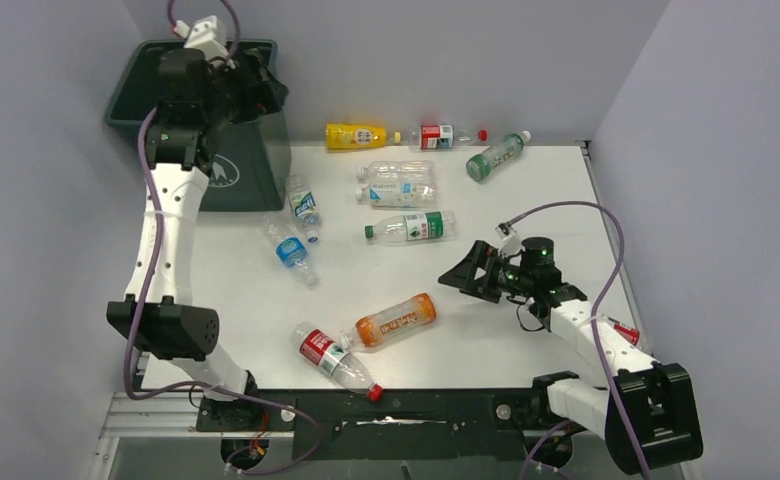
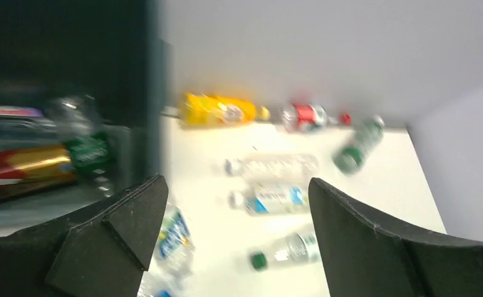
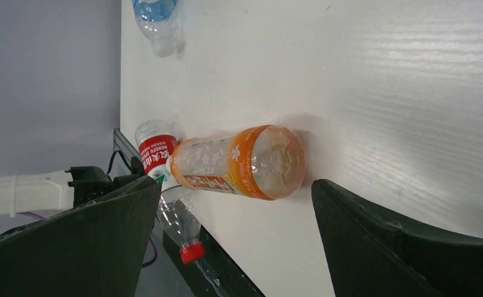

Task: Put the plastic bottles in the bin
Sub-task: Place the plastic bottle in the trash bin, then pick up the plastic bottle at the center of the board.

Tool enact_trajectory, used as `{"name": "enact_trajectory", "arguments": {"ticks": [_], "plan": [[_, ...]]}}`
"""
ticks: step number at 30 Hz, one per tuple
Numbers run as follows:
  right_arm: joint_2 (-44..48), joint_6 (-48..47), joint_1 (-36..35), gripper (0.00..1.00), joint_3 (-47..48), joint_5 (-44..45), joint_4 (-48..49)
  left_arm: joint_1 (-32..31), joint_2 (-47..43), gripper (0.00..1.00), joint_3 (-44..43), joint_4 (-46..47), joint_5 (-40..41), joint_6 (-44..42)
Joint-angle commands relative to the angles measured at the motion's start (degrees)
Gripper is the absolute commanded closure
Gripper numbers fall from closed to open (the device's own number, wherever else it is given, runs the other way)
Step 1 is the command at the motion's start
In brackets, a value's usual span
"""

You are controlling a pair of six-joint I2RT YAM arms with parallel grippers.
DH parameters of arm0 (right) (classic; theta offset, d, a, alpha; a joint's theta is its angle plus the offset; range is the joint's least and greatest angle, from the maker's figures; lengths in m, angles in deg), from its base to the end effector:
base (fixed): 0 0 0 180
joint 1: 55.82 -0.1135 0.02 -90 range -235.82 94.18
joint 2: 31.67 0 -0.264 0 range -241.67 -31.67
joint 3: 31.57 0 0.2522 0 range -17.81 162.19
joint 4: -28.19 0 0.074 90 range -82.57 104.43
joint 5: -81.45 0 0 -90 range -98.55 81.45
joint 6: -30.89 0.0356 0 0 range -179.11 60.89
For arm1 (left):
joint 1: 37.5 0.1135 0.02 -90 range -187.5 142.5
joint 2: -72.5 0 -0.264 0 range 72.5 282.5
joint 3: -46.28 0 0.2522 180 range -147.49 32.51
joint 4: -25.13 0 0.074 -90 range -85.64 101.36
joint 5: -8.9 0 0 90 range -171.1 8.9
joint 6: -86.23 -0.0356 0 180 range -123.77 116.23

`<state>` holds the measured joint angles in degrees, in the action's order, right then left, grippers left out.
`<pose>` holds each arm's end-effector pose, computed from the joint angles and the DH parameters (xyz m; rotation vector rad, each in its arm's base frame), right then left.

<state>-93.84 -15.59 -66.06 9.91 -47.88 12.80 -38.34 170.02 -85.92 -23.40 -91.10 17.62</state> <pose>0.2073 0.0604 0.1981 0.2570 2.3143 1.2571 0.3677 -0.0116 0.4926 -0.2025 1.8188 -0.4325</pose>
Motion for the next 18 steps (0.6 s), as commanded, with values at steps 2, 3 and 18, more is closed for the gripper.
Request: {"name": "enact_trajectory", "arguments": {"ticks": [2,3,18], "plan": [[-1.19,4.40,-6.67,0.02,-1.51,3.43,2.99,-10.79,-9.87,0.15,13.88,3.66,4.73,-2.33],[-1.46,5.34,-7.87,0.02,-1.87,3.88,3.83,-12.59,-11.12,0.15,16.69,4.33,5.58,-2.32],[-12.22,9.03,-20.01,0.02,2.73,8.98,8.78,-29.54,-19.82,0.15,52.11,9.43,12.58,3.88]]}}
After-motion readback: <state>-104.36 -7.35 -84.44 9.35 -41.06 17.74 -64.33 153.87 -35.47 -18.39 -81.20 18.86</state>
